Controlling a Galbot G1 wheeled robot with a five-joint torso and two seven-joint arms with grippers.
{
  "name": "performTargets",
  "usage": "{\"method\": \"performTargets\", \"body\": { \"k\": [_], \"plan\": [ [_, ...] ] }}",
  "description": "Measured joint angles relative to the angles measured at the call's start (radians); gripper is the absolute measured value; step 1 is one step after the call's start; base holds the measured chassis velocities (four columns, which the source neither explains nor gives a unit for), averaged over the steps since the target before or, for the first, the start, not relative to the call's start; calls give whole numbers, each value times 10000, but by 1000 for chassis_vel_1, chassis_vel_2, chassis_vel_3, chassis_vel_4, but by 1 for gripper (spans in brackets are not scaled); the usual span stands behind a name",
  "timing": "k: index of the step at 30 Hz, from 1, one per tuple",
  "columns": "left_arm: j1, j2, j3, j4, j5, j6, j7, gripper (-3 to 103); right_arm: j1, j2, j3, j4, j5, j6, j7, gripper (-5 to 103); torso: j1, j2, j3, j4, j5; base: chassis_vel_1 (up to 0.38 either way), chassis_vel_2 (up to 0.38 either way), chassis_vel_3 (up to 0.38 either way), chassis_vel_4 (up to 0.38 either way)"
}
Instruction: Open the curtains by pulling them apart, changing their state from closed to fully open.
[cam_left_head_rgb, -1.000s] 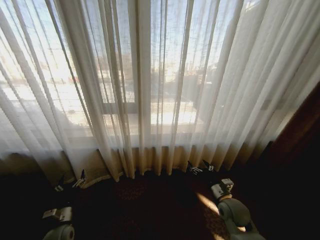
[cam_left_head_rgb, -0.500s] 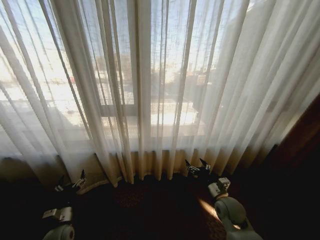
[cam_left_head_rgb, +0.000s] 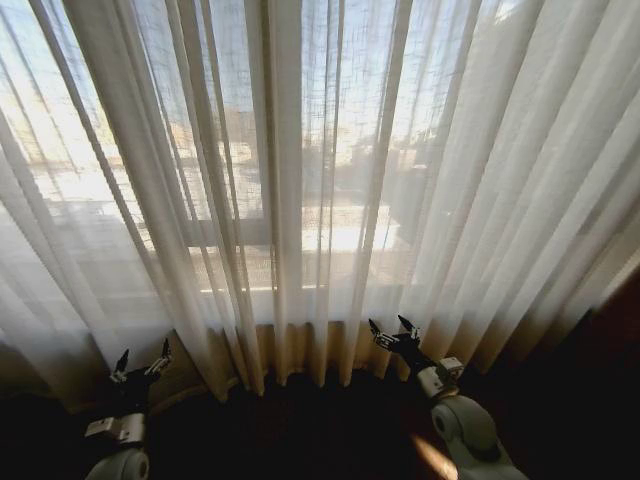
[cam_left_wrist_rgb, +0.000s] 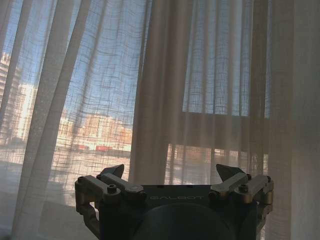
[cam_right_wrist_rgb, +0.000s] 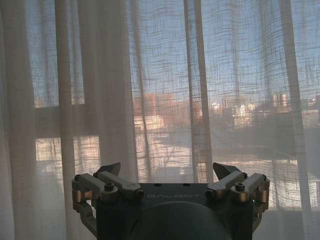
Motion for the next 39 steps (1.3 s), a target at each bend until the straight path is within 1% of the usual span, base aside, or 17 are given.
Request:
{"method": "performTargets", "body": {
  "k": [6,8,12,22,31,34,37,39],
  "plan": [
    [5,-1,-2,0,0,0,0,100,495,175,-285,-461,-65,286,-81,100,-16,8,-5,3,1,31,-17,-9,32],
    [4,0,-2,-1,0,0,0,100,722,225,-337,-790,-356,402,-226,100,-13,6,-3,2,2,0,0,0,0],
    [1,0,0,-1,0,0,0,100,1028,233,-428,-1288,-512,652,-244,100,-3,3,0,0,1,0,0,0,0],
    [2,0,-1,-1,0,0,0,100,1484,202,-554,-1894,-476,725,-207,100,-8,4,-2,0,1,-26,20,18,-27],
    [2,0,-1,0,0,0,0,100,1850,182,-682,-2179,-395,801,-289,100,-7,4,-2,0,0,-182,197,178,-192],
    [1,0,0,-1,0,0,0,100,1957,217,-756,-2233,-439,790,-217,100,0,1,0,1,-2,-222,178,234,-160],
    [-2,0,1,-1,0,0,0,100,2139,256,-842,-2407,-557,788,133,100,12,-5,4,0,3,-150,114,130,-113],
    [-3,0,2,-1,0,0,0,100,2191,257,-854,-2477,-560,800,206,100,12,-5,4,-1,2,-87,59,68,-61]
  ]
}}
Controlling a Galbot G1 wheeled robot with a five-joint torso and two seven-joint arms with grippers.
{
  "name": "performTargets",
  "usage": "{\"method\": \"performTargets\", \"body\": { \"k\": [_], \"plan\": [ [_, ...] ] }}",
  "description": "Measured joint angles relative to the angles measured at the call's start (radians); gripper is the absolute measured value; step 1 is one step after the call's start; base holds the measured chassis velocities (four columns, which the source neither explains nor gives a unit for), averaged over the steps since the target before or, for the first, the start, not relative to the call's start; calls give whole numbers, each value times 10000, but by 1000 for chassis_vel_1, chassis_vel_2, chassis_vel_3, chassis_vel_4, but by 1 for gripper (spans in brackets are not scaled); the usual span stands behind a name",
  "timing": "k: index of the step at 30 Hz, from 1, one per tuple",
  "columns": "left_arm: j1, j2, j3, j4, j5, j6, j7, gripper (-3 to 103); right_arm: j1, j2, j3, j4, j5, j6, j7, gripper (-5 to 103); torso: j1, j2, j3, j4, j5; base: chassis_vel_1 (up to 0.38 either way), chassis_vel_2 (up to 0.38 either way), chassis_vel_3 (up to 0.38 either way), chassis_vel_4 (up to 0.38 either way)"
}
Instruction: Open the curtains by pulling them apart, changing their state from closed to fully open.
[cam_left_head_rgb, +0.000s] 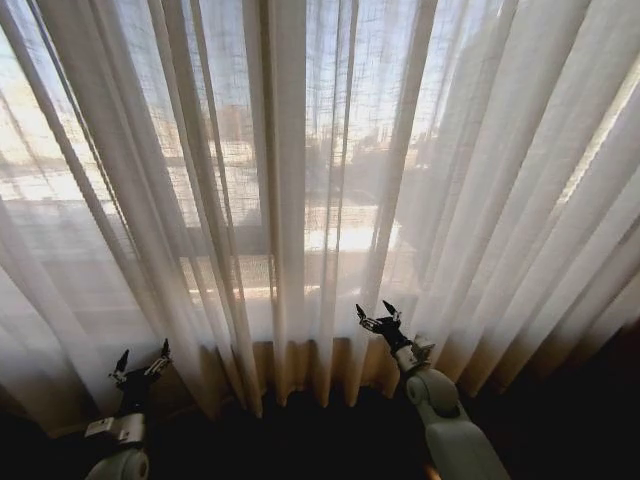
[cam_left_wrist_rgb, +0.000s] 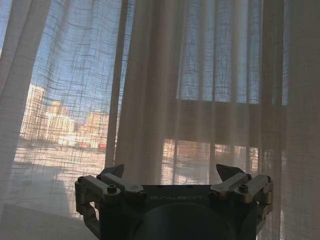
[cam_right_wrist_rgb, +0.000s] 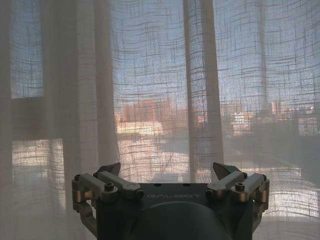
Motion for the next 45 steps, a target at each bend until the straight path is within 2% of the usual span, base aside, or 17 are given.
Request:
{"method": "performTargets", "body": {
  "k": [12,18,22,23,25,34,45],
  "plan": [
    [7,0,-3,0,0,0,0,100,906,-7,-210,-1147,-514,129,786,100,-24,11,-7,2,-1,13,-13,-17,16],
    [3,0,-2,0,0,0,0,100,1086,41,-484,-1149,-40,234,947,100,-11,5,-3,2,-2,0,0,0,0],
    [3,0,-2,0,0,0,0,100,1092,110,-623,-1102,107,307,433,100,-14,6,-4,2,-2,0,0,0,0],
    [4,0,-3,0,0,0,0,100,1092,192,-652,-1109,44,328,35,100,-18,8,-6,2,-2,0,0,0,0],
    [5,0,-2,0,1,0,0,100,1120,246,-697,-1209,-25,397,-110,100,-20,9,-7,3,-1,0,0,0,0],
    [5,-1,-3,0,1,0,0,100,1211,162,-744,-1401,4,462,-213,100,-20,9,-6,1,-1,-19,40,24,-51],
    [2,0,-2,0,0,0,-1,100,1193,269,-1058,-1268,-80,652,-196,100,-7,4,-1,4,-1,-118,179,123,-187]
  ]
}}
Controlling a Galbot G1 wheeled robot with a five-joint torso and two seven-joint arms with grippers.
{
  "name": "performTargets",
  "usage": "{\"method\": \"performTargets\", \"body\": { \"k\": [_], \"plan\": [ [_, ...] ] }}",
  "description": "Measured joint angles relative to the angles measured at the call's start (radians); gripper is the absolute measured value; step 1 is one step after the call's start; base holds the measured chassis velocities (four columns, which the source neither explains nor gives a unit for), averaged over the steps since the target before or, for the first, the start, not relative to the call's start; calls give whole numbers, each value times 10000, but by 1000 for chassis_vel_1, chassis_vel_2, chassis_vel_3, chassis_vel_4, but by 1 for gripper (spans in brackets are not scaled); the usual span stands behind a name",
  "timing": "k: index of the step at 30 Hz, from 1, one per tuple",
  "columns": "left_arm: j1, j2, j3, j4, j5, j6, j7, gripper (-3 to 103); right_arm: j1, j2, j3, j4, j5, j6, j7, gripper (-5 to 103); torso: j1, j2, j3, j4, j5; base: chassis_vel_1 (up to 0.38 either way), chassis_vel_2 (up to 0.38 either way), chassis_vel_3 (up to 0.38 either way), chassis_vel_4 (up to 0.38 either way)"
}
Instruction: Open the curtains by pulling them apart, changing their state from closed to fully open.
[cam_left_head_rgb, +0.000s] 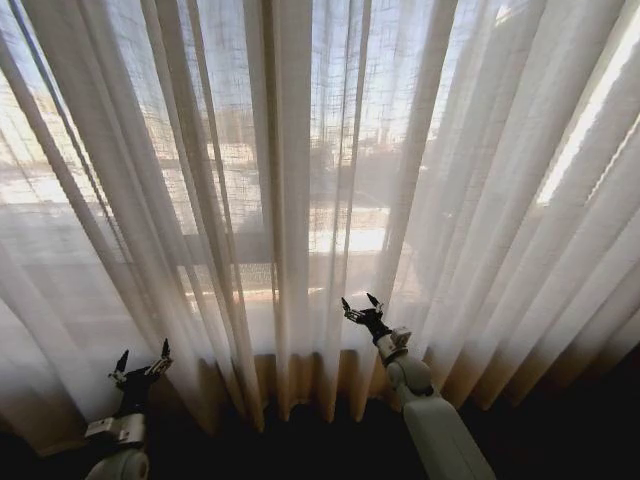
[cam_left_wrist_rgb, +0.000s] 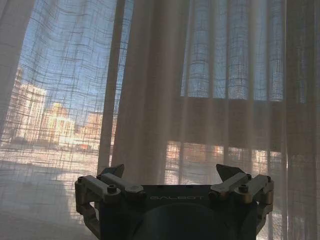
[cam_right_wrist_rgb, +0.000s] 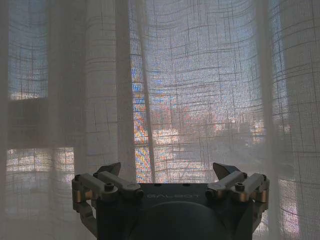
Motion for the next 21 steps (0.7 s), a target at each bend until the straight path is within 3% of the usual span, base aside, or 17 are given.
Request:
{"method": "performTargets", "body": {
  "k": [6,21],
  "plan": [
    [0,0,1,0,0,0,0,100,71,29,-3,-201,-189,374,97,100,-2,-1,-1,-3,0,-56,33,46,-42],
    [0,0,1,0,0,0,1,100,-97,41,-567,164,-223,198,193,100,-7,4,-3,-3,0,7,-13,-6,12]
  ]
}}
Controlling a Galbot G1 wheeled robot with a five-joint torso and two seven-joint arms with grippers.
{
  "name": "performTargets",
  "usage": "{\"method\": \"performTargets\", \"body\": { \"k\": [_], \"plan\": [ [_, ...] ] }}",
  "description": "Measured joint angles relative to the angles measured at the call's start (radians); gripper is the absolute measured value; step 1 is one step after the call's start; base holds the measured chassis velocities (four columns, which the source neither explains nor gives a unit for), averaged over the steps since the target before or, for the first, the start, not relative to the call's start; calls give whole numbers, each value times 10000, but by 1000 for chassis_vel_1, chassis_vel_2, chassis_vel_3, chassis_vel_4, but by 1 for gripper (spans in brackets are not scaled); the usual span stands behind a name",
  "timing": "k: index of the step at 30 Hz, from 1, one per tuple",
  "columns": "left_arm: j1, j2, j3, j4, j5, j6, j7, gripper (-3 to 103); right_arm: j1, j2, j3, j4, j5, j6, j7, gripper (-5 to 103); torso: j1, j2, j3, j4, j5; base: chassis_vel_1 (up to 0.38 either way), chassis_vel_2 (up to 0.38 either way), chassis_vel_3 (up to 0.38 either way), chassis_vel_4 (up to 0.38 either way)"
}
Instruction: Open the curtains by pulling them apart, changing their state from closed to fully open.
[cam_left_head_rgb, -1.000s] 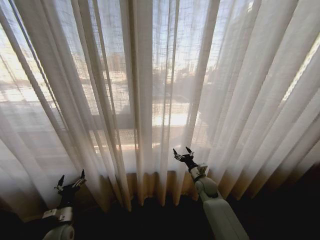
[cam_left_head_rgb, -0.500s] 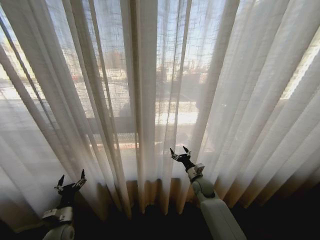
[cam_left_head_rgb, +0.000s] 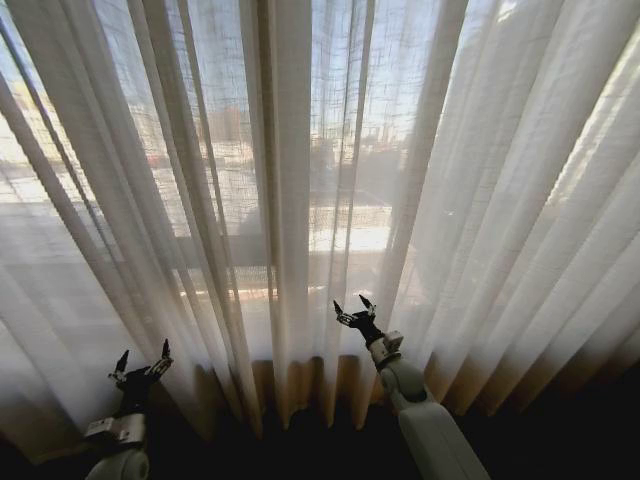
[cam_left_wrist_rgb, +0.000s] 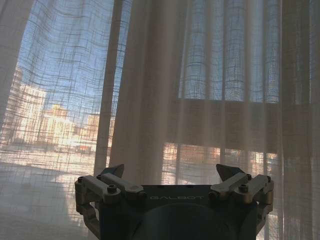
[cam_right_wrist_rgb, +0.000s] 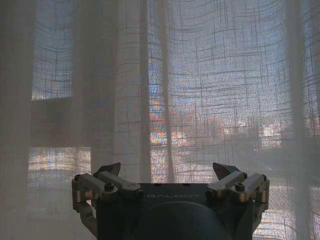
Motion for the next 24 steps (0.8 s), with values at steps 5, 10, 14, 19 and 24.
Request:
{"method": "performTargets", "body": {
  "k": [5,10,14,19,24],
  "plan": [
    [1,0,0,0,0,0,0,100,502,183,-96,-612,-61,113,306,100,-3,0,-1,1,1,0,0,0,0],
    [1,0,0,0,-1,0,0,100,1148,488,-329,-1206,-223,151,627,100,-1,-1,1,0,0,0,0,0,0],
    [0,0,0,0,-1,0,0,100,1522,723,-482,-1535,-309,182,772,100,-2,0,0,3,-2,0,0,0,0],
    [1,0,0,0,-1,0,0,100,1923,944,-560,-2072,-528,354,1043,100,-2,-1,0,1,0,0,0,0,0],
    [0,0,0,0,0,0,0,100,2031,977,-543,-2292,-621,539,1088,90,-2,0,0,0,0,0,0,0,0]
  ]
}}
